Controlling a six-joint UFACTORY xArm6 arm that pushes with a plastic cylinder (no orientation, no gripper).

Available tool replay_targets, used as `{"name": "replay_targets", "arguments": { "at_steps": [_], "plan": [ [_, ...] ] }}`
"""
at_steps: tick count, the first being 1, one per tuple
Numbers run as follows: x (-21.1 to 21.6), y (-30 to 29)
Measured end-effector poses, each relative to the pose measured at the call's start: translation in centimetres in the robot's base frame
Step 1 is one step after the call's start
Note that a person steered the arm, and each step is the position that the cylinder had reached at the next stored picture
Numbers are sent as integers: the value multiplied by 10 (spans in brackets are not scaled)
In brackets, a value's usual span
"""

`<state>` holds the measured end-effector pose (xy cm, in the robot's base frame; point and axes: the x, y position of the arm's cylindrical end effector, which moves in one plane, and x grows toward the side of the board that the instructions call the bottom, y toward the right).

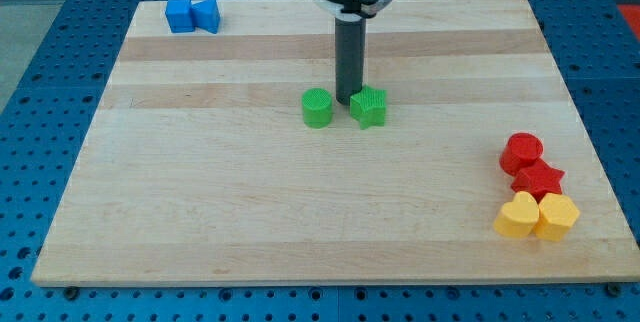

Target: Push the blue triangle to the center

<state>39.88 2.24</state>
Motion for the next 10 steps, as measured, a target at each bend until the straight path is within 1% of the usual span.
{"name": "replay_targets", "arguments": {
  "at_steps": [2,4,8,9,10],
  "plan": [
    [31,6],
    [36,30],
    [34,101],
    [36,112],
    [49,117]
  ]
}}
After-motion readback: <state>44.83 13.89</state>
